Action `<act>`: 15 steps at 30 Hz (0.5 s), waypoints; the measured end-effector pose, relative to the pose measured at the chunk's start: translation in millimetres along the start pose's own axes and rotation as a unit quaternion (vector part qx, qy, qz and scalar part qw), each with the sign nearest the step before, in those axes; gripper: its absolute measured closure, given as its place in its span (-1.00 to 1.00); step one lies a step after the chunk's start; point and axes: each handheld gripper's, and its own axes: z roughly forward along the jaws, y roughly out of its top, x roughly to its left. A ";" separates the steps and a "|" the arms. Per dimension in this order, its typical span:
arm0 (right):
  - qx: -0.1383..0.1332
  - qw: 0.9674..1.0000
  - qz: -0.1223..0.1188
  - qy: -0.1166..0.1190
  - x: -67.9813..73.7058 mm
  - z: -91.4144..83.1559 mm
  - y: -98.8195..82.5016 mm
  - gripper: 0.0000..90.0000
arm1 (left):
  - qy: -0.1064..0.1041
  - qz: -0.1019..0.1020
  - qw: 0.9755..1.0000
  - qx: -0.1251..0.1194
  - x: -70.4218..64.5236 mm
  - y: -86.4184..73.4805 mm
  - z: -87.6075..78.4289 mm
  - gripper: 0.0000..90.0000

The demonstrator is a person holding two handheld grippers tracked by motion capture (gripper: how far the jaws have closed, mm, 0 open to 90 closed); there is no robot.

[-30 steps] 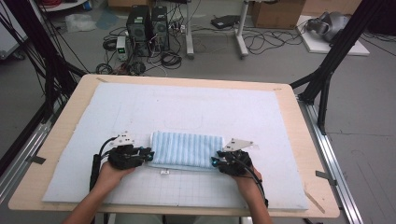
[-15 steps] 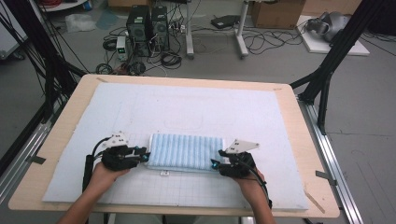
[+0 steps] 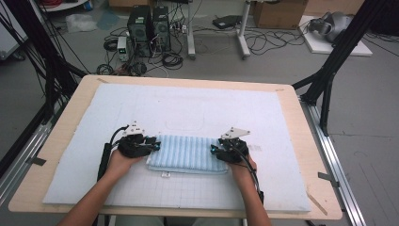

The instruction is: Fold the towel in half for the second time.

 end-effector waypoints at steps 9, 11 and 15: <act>-0.037 0.999 0.004 -0.015 -9.4 -27.9 -5.1 -0.19 | 0.010 -0.031 0.997 -0.073 13.1 2.2 -26.7 0.14; -0.060 0.998 0.019 -0.020 -14.2 -38.9 -5.5 -0.38 | 0.013 -0.039 0.993 -0.111 21.0 1.7 -39.8 0.01; -0.070 0.997 0.023 -0.034 -21.1 -54.4 -7.7 -0.56 | 0.002 -0.069 0.985 -0.156 33.1 -3.4 -56.8 -0.41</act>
